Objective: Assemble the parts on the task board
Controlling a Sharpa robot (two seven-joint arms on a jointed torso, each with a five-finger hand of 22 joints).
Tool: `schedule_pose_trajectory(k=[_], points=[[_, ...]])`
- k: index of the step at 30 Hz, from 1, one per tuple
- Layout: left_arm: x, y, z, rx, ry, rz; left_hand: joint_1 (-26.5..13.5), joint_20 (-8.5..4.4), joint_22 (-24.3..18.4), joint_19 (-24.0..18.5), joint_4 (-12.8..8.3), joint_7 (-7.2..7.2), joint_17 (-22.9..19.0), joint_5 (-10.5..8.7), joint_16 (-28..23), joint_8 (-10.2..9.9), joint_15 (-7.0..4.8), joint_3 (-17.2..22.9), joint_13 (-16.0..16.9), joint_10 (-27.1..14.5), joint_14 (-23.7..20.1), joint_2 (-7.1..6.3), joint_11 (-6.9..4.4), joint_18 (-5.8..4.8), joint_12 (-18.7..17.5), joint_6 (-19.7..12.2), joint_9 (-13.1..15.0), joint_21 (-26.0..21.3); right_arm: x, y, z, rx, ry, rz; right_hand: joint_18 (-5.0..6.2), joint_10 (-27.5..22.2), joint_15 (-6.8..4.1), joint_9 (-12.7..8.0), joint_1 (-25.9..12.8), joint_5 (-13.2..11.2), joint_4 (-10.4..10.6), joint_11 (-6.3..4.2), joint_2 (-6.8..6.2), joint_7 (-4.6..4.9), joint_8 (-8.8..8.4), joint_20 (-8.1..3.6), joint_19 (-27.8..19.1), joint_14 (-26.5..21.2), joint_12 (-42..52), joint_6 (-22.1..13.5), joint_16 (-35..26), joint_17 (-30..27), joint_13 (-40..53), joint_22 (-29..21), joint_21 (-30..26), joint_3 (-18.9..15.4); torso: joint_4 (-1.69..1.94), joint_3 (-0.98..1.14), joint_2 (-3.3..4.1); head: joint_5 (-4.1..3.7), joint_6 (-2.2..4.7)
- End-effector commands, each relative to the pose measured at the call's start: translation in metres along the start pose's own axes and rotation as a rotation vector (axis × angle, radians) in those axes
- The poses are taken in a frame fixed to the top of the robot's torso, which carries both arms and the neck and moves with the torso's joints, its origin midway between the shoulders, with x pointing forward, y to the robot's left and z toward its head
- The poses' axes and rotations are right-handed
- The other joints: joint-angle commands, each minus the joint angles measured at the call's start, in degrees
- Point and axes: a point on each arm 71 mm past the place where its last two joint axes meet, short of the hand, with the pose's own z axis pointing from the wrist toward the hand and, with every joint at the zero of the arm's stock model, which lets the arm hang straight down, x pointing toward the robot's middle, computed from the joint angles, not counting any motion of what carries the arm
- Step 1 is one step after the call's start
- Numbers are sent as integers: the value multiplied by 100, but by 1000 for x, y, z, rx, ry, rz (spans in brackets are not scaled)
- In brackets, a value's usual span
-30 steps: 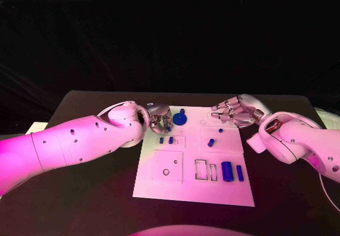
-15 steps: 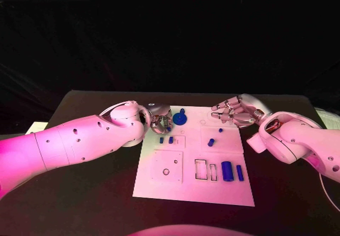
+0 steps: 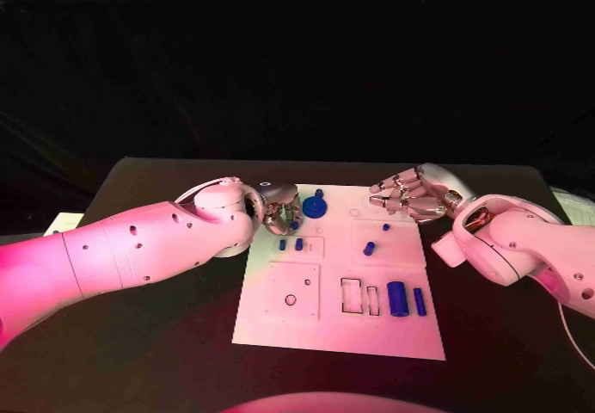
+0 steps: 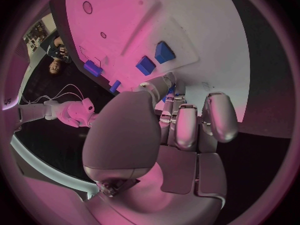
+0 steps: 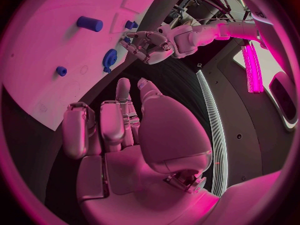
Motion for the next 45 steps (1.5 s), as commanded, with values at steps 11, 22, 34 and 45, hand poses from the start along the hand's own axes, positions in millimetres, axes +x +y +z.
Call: schedule_pose_trajectory(k=[11, 22, 34, 45], points=[[2, 5, -2, -39, 39, 15, -193, 118, 363, 41, 29, 97, -178, 25, -56, -64, 120, 9, -148, -414, 107, -145, 102, -56, -228, -765, -244, -341, -2, -5, -1, 8, 26, -59, 119, -391, 83, 1, 103, -59, 172, 155, -78, 133, 1, 61, -46, 35, -1323, -7, -378, -314, -1327, -158, -164, 100, 7, -5, -2, 2, 9], [-8, 24, -10, -45, -74, -95, -47, 144, 305, 30, -37, 96, -192, 40, -28, 38, 132, 152, -165, -487, 107, -31, 122, -32, -166, -685, -224, -474, -16, -19, -5, 20, 34, -394, 25, -305, 60, 27, 926, -702, -286, 138, -145, 49, 11, 37, 247, 171, -2129, 300, -22, 23, -2400, 260, 136, 787, -6, 3, -9, 2, 41], [-18, 49, -35, 68, -258, -1091, 55, 128, -674, -845, -252, 192, -1927, 47, -1106, 274, 142, 707, -133, -235, -660, 155, 151, 356, 87, -247, -223, -2831, -10, -12, -8, 21, 43, -851, 14, -194, 61, 8, 836, -1162, -361, 138, -433, -54, -28, 43, 269, 162, -2563, 487, 87, 66, -3170, 334, 192, 1396, 1, -4, -1, -237, 159], [-13, 50, -50, 108, -278, -1497, -127, 166, -890, -1116, -260, 195, -2274, 32, -1308, 301, 165, 469, -107, -278, -870, 218, 151, 432, 252, -236, -229, -3358, 6, -8, 2, 34, 93, -961, 22, -300, 9, -22, 735, -1272, -348, 140, -534, -83, -34, 19, 247, 148, -2687, 447, 77, 24, -3450, 315, 175, 1613, -4, -12, 1, -373, 185]])
